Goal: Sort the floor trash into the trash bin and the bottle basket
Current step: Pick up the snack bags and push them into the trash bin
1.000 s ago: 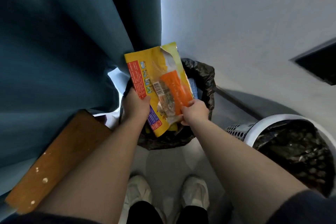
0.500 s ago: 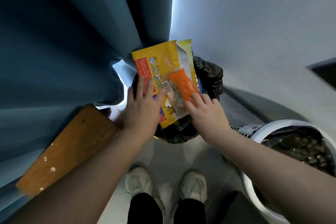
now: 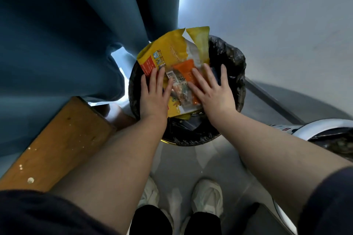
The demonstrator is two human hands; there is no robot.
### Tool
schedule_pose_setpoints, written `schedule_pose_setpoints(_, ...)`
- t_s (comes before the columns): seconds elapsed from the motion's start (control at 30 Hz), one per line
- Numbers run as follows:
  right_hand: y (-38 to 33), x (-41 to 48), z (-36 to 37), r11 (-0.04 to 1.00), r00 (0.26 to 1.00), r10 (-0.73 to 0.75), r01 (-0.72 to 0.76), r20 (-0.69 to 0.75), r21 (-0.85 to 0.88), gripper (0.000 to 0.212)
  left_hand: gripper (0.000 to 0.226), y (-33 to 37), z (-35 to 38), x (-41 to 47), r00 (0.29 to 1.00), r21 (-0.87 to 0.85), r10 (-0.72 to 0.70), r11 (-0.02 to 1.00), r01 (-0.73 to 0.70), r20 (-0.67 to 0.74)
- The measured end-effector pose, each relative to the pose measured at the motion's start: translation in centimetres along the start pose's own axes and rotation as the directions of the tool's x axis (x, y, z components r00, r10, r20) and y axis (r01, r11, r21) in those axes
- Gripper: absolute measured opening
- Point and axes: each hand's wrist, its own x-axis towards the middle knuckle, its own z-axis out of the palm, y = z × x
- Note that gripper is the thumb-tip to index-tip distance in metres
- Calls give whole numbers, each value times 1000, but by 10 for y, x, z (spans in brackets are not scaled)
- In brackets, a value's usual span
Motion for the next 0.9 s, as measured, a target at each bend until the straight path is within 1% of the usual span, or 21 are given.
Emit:
schedule_pose_setpoints(0.13,-2,-3,-4,999,1000,2,-3,21,44,83,90,-4,-9,-5,997,-37,57,998,-55,60)
schedule_pose_setpoints(0.2,-2,-11,-10,996,999,-15,12,29,94,81,87,-13,-16,-17,989,-140,132,983,-122,61)
schedule_pose_setpoints(0.23,-1,-16,-13,993,999,-32,27,34,117,80,82,-19,-18,-25,984,-210,176,964,-164,39)
schedule_pose_setpoints(0.3,1,-29,-20,984,996,-73,63,56,164,80,62,-34,-20,-42,965,-349,260,902,-254,-30)
schedule_pose_setpoints(0.33,2,-35,-24,978,994,-88,72,70,198,81,53,-41,-21,-51,955,-412,293,866,-284,-42)
schedule_pose_setpoints(0.4,3,-44,-31,954,991,-94,61,99,293,82,44,-50,-26,-62,940,-498,342,815,-297,-2)
schedule_pose_setpoints(0.43,3,-49,-34,935,989,-95,49,114,352,80,41,-52,-29,-65,933,-506,360,808,-301,21)
schedule_pose_setpoints(0.5,-2,-59,-37,877,982,-135,58,129,476,73,31,-51,-32,-65,928,-486,372,817,-311,32)
schedule_pose_setpoints(0.57,-8,-70,-35,807,964,-227,105,141,581,67,20,-49,-32,-61,930,-501,367,809,-307,22)
schedule_pose_setpoints(0.6,-9,-76,-32,785,950,-279,142,140,602,64,17,-49,-31,-60,933,-524,359,796,-303,5)
schedule_pose_setpoints(0.63,-10,-80,-29,777,938,-323,187,125,602,60,15,-51,-29,-60,937,-564,348,768,-303,-29)
schedule_pose_setpoints(0.7,-9,-84,-23,758,922,-380,263,77,596,50,14,-59,-23,-63,931,-658,338,671,-341,-138)
schedule_pose_setpoints(0.73,-8,-84,-22,745,917,-395,282,59,604,47,14,-64,-19,-67,913,-665,350,633,-397,-211)
schedule_pose_setpoints(0.77,-7,-85,-21,738,914,-402,292,48,609,46,12,-71,-16,-71,875,-626,372,614,-481,-309)
schedule_pose_setpoints(0.83,-7,-86,-20,744,914,-405,308,34,593,46,4,-86,-8,-81,750,-434,456,619,-654,-479)
schedule_pose_setpoints(0.87,-8,-86,-20,750,913,-406,312,33,584,46,8,-94,-4,-86,681,-326,513,618,-716,-523)
schedule_pose_setpoints(0.9,-8,-86,-20,754,913,-405,309,40,580,47,12,-100,1,-90,623,-234,576,607,-759,-529)
